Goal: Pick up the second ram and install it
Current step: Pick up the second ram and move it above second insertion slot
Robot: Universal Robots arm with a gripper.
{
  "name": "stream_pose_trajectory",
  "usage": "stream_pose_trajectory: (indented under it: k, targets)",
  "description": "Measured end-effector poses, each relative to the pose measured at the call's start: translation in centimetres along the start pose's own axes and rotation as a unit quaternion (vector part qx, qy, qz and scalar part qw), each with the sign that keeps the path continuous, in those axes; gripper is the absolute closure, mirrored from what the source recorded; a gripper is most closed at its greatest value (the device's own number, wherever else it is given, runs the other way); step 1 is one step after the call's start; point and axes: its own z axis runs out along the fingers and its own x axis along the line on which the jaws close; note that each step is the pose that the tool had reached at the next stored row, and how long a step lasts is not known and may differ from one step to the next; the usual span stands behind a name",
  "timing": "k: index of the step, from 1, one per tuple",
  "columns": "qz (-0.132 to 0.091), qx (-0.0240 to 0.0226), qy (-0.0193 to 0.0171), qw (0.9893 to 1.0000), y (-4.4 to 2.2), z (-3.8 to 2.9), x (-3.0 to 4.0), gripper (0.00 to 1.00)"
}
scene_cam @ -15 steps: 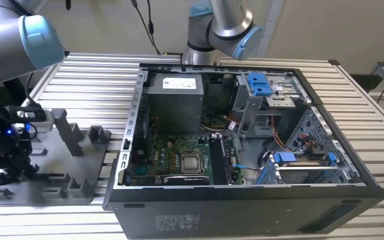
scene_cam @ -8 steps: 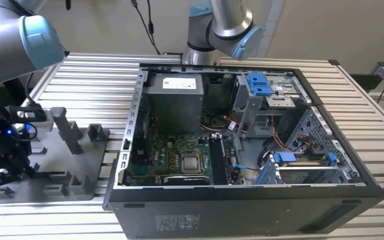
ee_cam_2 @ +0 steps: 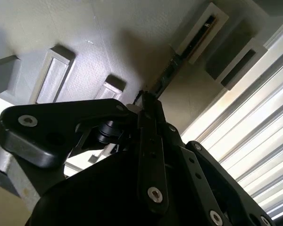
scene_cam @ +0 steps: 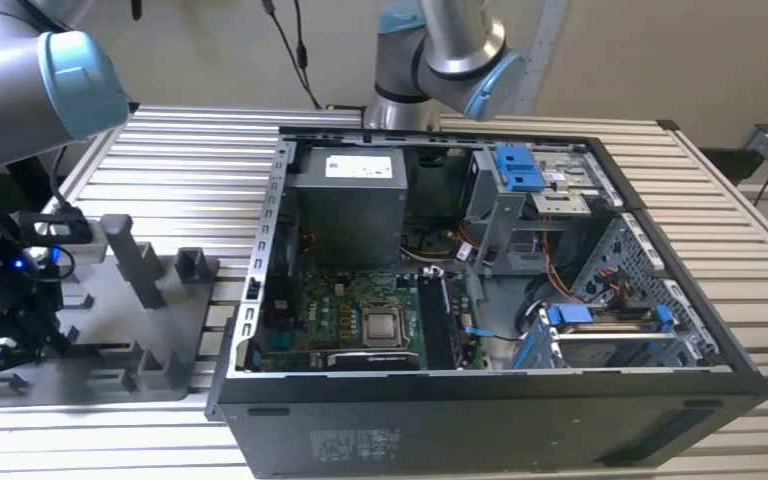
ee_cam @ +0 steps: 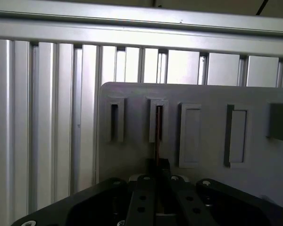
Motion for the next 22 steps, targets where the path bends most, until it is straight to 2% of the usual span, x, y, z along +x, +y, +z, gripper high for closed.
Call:
stream_pose_trajectory:
  k: [15, 22]
  targets:
    - [0.000, -0.0001, -0.0001, 1.0000, 0.00, 0.02, -0.01, 0.86]
    - [0.000, -0.0001, 0.0000, 1.0000, 0.03, -0.74, -0.05, 0.86]
